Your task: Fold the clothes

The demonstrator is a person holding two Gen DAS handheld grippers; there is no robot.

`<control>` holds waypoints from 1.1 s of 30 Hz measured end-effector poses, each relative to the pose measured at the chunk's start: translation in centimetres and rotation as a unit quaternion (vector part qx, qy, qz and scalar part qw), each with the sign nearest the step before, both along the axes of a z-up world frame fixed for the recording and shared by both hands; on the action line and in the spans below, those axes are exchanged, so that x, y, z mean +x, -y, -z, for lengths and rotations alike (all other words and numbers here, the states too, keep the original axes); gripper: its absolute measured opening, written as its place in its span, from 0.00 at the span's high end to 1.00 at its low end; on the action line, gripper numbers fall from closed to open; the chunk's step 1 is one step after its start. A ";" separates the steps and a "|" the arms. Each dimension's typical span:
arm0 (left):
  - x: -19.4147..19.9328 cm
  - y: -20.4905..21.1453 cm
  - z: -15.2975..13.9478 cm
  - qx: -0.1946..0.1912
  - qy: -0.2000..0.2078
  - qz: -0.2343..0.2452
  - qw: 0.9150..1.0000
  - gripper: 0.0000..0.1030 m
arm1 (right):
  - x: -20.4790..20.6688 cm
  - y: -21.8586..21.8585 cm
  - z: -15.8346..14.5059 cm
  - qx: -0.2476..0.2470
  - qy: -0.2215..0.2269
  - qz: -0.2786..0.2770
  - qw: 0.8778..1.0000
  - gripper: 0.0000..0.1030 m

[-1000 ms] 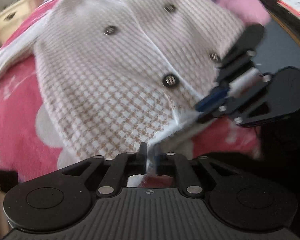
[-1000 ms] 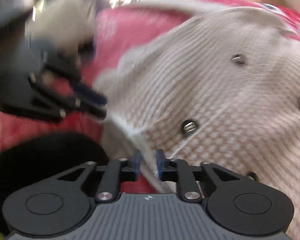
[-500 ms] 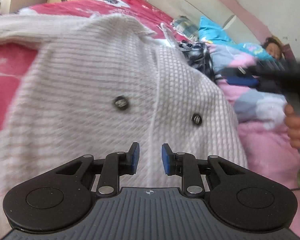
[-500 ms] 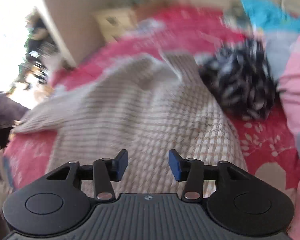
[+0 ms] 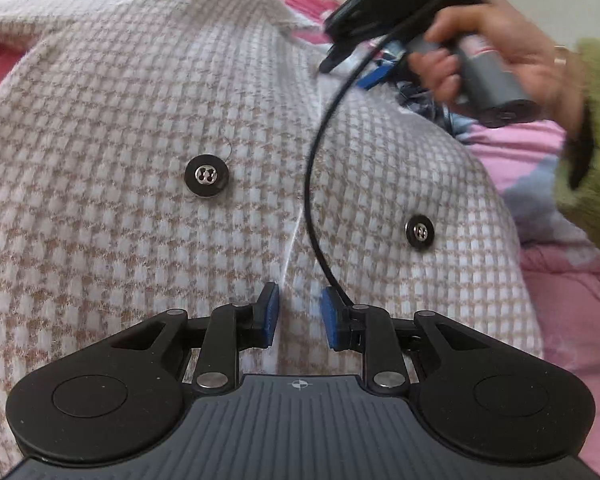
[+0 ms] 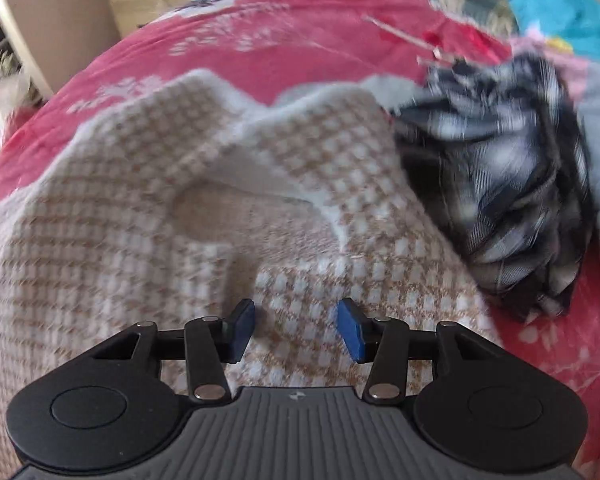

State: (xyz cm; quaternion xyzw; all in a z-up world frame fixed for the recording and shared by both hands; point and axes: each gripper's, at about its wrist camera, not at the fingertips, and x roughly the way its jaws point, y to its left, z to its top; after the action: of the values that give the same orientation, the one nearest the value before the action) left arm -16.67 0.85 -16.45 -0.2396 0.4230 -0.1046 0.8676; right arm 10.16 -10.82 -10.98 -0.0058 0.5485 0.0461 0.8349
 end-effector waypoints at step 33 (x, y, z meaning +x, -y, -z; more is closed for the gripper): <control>-5.2 3.7 0.3 0.120 0.124 -0.059 0.983 0.95 | -8.1 11.6 -5.2 0.268 0.161 0.050 0.949 0.90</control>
State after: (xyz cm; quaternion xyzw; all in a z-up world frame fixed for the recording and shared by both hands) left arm -21.86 -2.80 -16.72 -0.1438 0.3065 -0.0305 0.9404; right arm 2.11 -22.47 -5.80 0.2381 0.3738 0.1476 0.8842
